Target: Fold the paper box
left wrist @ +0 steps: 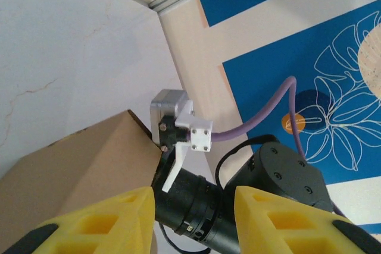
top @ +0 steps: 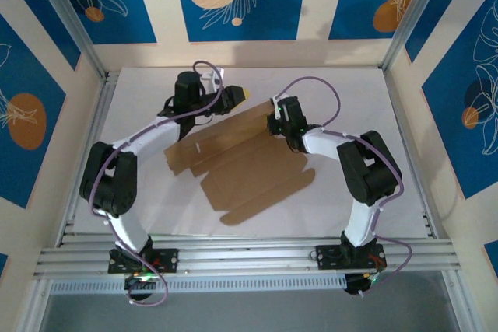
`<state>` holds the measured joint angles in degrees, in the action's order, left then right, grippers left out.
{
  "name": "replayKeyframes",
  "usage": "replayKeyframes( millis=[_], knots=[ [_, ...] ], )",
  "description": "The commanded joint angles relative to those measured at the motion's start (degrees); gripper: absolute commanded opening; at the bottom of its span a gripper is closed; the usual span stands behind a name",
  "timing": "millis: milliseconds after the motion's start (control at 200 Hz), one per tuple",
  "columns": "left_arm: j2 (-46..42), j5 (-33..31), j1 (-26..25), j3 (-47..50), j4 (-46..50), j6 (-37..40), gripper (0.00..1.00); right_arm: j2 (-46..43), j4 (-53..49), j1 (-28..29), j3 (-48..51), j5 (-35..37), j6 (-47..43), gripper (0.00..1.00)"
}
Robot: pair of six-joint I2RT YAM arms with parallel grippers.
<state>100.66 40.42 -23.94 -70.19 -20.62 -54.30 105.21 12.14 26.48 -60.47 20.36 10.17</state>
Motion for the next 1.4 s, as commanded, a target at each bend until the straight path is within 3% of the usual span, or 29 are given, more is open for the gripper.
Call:
replayKeyframes(
  millis=[0, 70, 120, 155, 205, 310, 525, 770, 1120, 1281, 1396],
  knots=[
    [4.0, 3.1, -1.9, 3.5, -5.2, -4.7, 0.38, 1.9, -3.6, 0.9, -2.2, 6.1, 0.3, 0.07],
    [4.6, 3.4, -2.8, 4.1, -8.1, -6.4, 0.37, 2.6, -4.7, 0.9, -3.3, 6.6, 0.6, 0.05],
    [4.6, 3.5, -3.1, 4.1, -8.6, -6.7, 0.37, 3.0, -5.2, 1.0, -3.9, 6.6, 0.5, 0.09],
    [4.4, 3.4, -3.1, 4.0, -8.4, -6.6, 0.37, 3.1, -5.5, 0.9, -4.2, 6.6, 0.5, 0.16],
    [3.9, 3.1, -3.1, 3.7, -7.5, -5.8, 0.37, 3.0, -5.2, 0.9, -4.2, 6.0, 0.4, 0.35],
    [2.3, 1.2, -3.1, 2.4, -1.7, -1.1, 0.37, 0.7, -1.2, 1.0, -0.9, 2.8, -0.8, 0.56],
    [1.8, -0.8, -3.1, 1.5, 0.7, 1.7, 0.37, -5.1, 5.0, 1.4, 6.6, -5.5, -4.2, 0.73],
    [2.0, -1.5, -3.1, -0.5, 1.5, 2.2, 0.36, -10.9, 7.1, 0.5, 11.6, -13.9, -4.6, 0.74],
    [0.0, -2.1, -2.1, -3.8, 6.8, 5.4, 0.36, -21.5, 2.7, -2.5, 14.9, -18.2, 0.0, 0.71],
    [-4.3, -2.5, -0.5, -5.8, 12.6, 9.3, 0.38, -30.6, -4.4, -2.4, 14.2, -12.6, 2.3, 0.67],
    [-8.4, -4.9, 0.5, -6.3, 18.5, 13.8, 0.39, -33.8, -19.6, -2.9, 7.2, -5.8, 6.8, 0.59]
  ],
)
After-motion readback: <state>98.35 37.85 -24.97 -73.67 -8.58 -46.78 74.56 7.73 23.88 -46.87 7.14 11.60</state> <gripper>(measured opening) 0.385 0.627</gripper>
